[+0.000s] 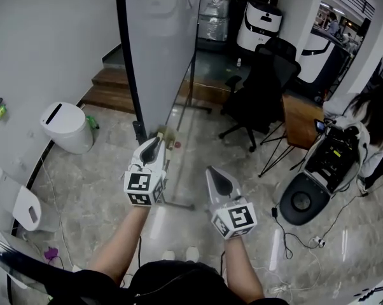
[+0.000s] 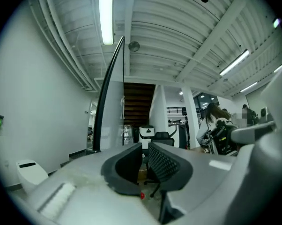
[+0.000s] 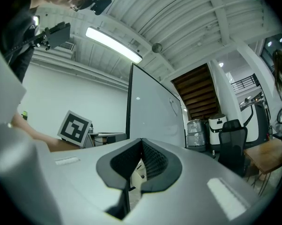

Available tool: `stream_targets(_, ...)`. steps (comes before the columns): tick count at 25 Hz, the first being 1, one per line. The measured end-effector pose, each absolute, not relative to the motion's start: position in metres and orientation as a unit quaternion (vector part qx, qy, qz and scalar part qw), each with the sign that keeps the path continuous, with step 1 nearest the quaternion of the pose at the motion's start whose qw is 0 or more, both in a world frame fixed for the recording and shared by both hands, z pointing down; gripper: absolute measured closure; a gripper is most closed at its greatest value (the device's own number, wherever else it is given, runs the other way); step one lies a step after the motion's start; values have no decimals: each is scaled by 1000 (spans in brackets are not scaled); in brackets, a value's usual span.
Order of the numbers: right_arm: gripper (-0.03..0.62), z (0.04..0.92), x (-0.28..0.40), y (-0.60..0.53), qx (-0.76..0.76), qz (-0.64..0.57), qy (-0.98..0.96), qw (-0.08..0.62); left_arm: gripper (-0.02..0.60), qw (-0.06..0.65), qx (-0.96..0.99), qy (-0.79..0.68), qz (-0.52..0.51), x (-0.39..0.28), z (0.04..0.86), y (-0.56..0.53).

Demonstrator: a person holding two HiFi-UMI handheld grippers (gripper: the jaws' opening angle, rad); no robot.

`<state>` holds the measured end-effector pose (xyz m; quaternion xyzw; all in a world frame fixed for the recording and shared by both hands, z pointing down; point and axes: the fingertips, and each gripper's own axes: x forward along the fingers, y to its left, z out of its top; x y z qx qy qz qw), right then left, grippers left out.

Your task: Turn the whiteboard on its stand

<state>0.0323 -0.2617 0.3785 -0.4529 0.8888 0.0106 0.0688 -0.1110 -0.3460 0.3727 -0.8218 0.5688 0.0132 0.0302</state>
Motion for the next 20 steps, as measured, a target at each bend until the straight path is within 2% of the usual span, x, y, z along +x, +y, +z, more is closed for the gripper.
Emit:
stream_targets(6, 586, 375, 41, -264, -457, 15, 887, 65, 578, 27, -841, 540, 10, -79, 382, -339)
stream_targets(20, 586, 384, 49, -249, -470, 16, 882, 41, 578, -4, -879, 477, 18, -27, 400, -298)
